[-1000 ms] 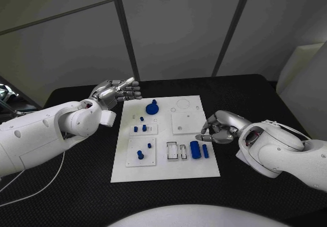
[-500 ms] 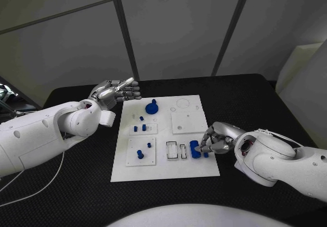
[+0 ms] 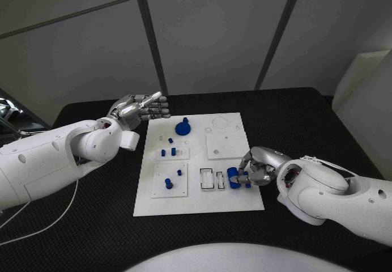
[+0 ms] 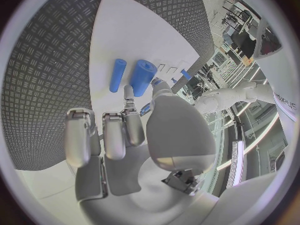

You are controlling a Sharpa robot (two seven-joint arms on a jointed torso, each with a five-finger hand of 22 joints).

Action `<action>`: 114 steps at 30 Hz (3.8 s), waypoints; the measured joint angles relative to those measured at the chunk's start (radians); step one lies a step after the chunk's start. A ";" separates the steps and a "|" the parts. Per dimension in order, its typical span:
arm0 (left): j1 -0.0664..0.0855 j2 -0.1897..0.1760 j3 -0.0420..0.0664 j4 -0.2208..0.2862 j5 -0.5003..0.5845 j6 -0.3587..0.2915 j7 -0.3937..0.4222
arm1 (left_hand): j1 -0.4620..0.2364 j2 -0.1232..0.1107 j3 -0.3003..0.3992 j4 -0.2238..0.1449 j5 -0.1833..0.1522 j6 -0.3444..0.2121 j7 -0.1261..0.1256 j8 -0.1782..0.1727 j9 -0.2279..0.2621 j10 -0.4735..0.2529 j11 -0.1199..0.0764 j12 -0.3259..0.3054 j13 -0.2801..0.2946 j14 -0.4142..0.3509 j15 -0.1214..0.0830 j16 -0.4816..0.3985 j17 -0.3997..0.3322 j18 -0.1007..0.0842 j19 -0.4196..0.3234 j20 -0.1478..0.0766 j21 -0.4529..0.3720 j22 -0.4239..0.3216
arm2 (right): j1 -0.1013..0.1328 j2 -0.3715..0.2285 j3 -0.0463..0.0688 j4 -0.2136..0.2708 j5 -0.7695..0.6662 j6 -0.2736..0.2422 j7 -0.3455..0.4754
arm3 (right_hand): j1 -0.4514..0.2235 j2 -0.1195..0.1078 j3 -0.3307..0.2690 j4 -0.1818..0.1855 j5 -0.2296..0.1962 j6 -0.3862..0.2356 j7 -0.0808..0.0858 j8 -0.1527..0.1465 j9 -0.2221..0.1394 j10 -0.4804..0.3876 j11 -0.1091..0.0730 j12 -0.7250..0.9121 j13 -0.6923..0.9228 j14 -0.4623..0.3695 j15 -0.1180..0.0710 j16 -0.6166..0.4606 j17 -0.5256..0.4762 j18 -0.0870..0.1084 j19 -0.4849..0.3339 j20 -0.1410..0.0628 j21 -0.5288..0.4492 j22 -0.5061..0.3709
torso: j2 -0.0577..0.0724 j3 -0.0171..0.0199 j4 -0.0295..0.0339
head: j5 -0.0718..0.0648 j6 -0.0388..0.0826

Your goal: Assemble the parts on the task board

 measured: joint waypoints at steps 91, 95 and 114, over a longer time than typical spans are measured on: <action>0.000 -0.009 -0.001 0.011 -0.001 0.012 -0.013 | 0.000 0.000 -0.003 -0.003 0.000 -0.004 0.004 0.000 0.000 -0.007 0.000 0.004 0.000 0.000 0.000 -0.004 0.000 0.000 0.000 0.000 0.000 -0.006 | -0.033 0.189 0.001 -0.077 0.067 -0.103 0.015 | -0.129 0.079 -0.122 0.001 -0.244 -0.012 -0.030 0.114 0.166 0.010 -0.025 -0.048 0.000 0.000 -0.014 0.000 -0.001 -0.016 0.003 -0.011 0.027 0.000 | 0.000 -0.0010 0.0003 | 0.030 -0.007; 0.000 -0.010 -0.001 0.011 -0.001 0.012 -0.014 | 0.000 0.000 -0.003 -0.003 0.000 -0.004 0.004 0.000 0.000 -0.007 0.000 0.004 0.000 0.000 0.000 -0.005 0.000 0.000 0.000 0.000 0.000 -0.006 | -0.033 0.190 0.001 -0.079 0.064 -0.105 0.015 | -0.191 0.041 -0.097 0.005 -0.279 -0.023 -0.026 0.112 0.179 0.010 -0.025 -0.059 0.000 0.000 -0.014 0.000 -0.001 -0.016 0.003 -0.011 0.022 0.000 | 0.000 -0.0010 0.0001 | 0.031 -0.007; 0.000 -0.013 -0.001 0.012 -0.001 0.012 -0.018 | 0.000 0.000 -0.003 -0.003 0.000 -0.004 0.004 0.000 0.000 -0.007 0.000 0.004 0.000 0.000 0.000 -0.008 0.000 0.000 0.000 0.000 0.000 -0.007 | -0.033 0.172 0.001 -0.049 0.037 -0.112 0.030 | -0.163 0.060 -0.045 -0.001 -0.144 -0.015 -0.034 0.107 0.209 0.007 -0.021 -0.057 0.000 0.000 -0.014 0.000 0.000 -0.016 0.003 -0.011 0.025 0.000 | 0.000 -0.0001 -0.0013 | 0.033 -0.008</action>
